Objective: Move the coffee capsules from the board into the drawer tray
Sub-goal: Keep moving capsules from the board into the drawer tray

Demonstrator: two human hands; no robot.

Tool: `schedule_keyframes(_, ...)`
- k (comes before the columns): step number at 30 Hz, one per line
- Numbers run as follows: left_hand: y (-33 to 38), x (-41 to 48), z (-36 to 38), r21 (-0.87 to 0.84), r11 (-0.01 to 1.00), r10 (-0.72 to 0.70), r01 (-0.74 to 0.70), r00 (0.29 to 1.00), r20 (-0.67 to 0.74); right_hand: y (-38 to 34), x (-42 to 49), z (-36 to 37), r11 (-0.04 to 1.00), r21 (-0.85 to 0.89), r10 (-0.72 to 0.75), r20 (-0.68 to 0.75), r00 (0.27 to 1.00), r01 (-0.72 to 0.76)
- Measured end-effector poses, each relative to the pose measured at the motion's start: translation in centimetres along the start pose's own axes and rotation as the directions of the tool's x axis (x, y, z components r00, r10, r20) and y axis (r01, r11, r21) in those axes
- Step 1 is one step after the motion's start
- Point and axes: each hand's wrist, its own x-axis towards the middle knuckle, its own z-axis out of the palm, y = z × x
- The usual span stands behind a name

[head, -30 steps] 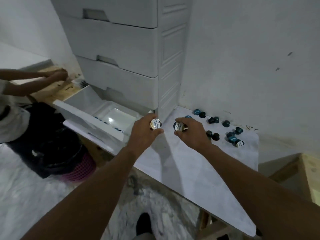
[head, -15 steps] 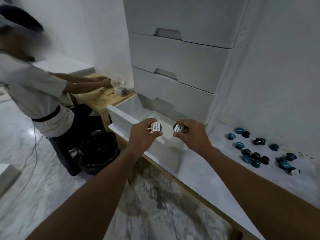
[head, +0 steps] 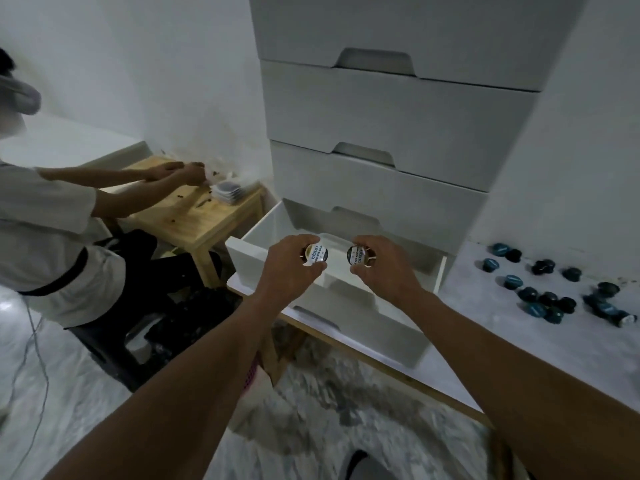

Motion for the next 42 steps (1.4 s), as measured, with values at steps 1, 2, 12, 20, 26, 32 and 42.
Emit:
schedule_keyframes(1, -0.4, 0.9, 0.1, -0.014, 1.0, -0.002, 0.003, 1.0, 0.013, 0.1, 0.8, 0.4, 1.0, -0.003, 0.023, 0.007, 1.0, -0.023)
schedule_keyframes(2, -0.8, 1.8, 0.2, -0.022, 1.0, -0.005, 0.005, 1.0, 0.027, 0.2, 1.7, 0.8, 0.999, -0.007, 0.045, 0.014, 0.999, -0.045)
schedule_keyframes(12, -6.1, 12.1, 1.9, 0.239, 0.971, -0.066, -0.004, 0.956, 0.284, 4.6, 9.8, 7.2, 0.985, -0.015, 0.175, 0.119, 0.977, -0.174)
schedule_keyframes(20, -9.5, 16.9, 4.6, 0.364, 0.899, -0.024, -0.243, 0.802, 0.597, 7.2, 12.2, 10.5, 0.949, -0.106, 0.311, 0.183, 0.933, -0.296)
schedule_keyframes(26, -11.4, 19.6, 6.4, 0.346, 0.832, 0.024, -0.434, 0.651, 0.759, 7.3, 12.1, 11.4, 0.875, -0.185, 0.477, 0.176, 0.861, -0.447)
schedule_keyframes(32, -13.3, 19.8, 8.5, 0.186, 0.883, 0.1, -0.43, 0.561, 0.822, 6.6, 11.8, 12.5, 0.813, -0.257, 0.57, 0.175, 0.803, -0.522)
schedule_keyframes(42, -14.0, 19.9, 9.8, 0.178, 0.864, 0.109, -0.472, 0.52, 0.847, 6.8, 12.0, 13.1, 0.798, -0.292, 0.592, 0.219, 0.775, -0.527)
